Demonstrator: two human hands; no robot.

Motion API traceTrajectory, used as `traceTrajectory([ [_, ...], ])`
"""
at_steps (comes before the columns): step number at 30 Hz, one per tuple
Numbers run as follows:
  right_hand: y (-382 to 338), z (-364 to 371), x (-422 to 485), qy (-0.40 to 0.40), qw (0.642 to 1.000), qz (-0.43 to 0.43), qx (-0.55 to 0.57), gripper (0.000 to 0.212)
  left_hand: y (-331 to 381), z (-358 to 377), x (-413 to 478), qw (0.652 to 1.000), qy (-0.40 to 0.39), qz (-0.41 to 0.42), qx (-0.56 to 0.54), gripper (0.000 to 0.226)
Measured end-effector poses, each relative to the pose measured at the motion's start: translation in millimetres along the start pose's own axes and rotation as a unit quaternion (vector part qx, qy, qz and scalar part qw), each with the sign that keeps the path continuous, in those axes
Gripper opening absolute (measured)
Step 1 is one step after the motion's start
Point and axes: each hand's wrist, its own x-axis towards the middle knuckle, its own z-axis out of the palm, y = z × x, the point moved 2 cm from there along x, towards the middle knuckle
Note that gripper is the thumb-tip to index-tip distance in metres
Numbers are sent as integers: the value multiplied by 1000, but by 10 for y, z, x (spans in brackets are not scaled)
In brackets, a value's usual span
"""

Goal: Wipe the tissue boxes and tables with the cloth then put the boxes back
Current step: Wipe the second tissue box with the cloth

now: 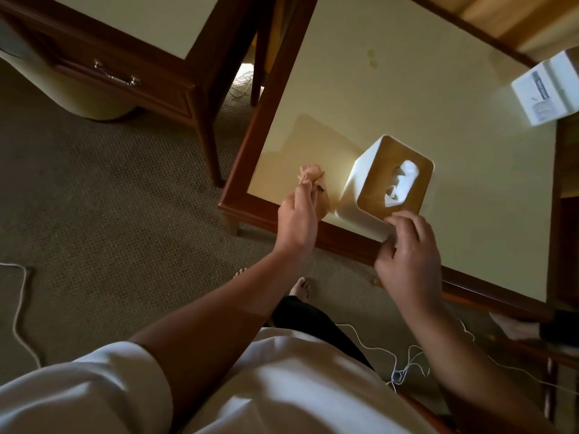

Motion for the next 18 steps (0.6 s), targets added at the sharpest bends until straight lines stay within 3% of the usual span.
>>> traceTrajectory([
  [4, -217, 126, -53, -54, 998, 1, -22, 57, 32, 127, 18, 999, -36, 12, 17, 37],
  [8, -239, 168, -155, -70, 997, 22, -5, 52, -176, 180, 111, 991, -80, 5, 104, 50],
  [11, -211, 170, -257, -71, 997, 20, 28, 62, -280, 246, -97, 986, -113, 34, 115, 43],
  [15, -178, 165, -258, -48, 995, 29, 77, 58, -16, 574, 94, 982, -159, 55, 89, 56],
  [18, -192, 188, -250, -54, 998, 1, 45, 67, 79, 764, 588, 984, -150, 18, 92, 97],
])
